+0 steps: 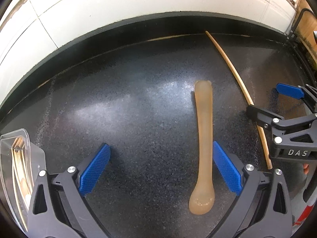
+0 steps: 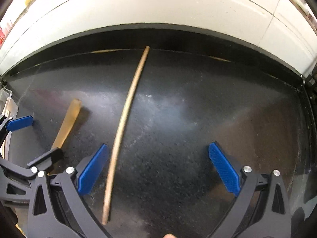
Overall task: Organize utensils
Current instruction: 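Move both open tools back to the last chopstick and light wooden spatula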
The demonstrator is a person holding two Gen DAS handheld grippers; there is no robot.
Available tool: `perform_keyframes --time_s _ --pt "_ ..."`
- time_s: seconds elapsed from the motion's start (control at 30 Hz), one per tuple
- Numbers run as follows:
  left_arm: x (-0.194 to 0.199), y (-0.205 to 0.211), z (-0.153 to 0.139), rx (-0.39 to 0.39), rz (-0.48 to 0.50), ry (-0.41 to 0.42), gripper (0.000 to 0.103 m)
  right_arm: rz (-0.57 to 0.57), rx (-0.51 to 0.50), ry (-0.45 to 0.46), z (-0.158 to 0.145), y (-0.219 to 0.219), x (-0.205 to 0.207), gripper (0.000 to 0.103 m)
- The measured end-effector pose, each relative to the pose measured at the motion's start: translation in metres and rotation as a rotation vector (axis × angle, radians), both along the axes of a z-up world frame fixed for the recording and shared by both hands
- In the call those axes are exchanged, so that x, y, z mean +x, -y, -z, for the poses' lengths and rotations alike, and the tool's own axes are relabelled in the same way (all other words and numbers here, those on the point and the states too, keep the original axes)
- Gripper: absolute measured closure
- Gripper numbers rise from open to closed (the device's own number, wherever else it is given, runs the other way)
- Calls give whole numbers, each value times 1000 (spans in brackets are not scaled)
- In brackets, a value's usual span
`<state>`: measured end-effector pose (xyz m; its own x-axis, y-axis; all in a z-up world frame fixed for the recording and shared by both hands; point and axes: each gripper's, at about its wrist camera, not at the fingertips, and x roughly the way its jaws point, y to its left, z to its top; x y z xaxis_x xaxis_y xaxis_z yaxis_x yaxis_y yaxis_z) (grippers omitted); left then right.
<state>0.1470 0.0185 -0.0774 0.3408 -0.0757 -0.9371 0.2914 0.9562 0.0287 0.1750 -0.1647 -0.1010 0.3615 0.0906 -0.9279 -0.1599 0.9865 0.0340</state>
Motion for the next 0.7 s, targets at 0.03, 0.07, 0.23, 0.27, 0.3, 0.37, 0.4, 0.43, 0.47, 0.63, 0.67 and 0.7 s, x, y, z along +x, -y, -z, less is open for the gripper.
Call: perform_keyframes --time_s 0.03,0.07,0.23,0.27,0.3,0.37,0.4,0.43,0.47,0.63,0.67,0.7 --pt "0 1 0 1 -3 -4 5 -1 1 2 1 -1 1 5" --pt "1 2 0 1 -13 -8 5 -3 2 6 1 -4 3 5" --pt "6 8 -1 5 -47 -24 5 25 3 4 2 -7 9 5" --pt "6 10 -2 2 -24 -22 5 26 1 0 3 -9 11 5" --pt "6 12 -3 -1 3 -14 5 24 1 -7 2 -7 16 5" --pt "4 16 -3 -11 16 18 8 -13 5 -16 2 -13 18 9" --pt "2 19 -6 -17 12 43 27 -35 12 1 1 -13 22 18" --pt "-1 23 -12 -29 26 79 52 -58 16 55 -5 -16 21 60" --pt "-3 30 -16 -63 67 87 90 -65 10 72 -8 -19 23 97" --pt "2 27 -22 -121 -12 19 91 38 143 12 -9 0 24 97" --pt "1 24 -25 -120 -18 27 91 57 161 9 -11 6 21 97" --pt "0 22 -29 -126 -24 29 91 71 182 15 -15 11 16 97"
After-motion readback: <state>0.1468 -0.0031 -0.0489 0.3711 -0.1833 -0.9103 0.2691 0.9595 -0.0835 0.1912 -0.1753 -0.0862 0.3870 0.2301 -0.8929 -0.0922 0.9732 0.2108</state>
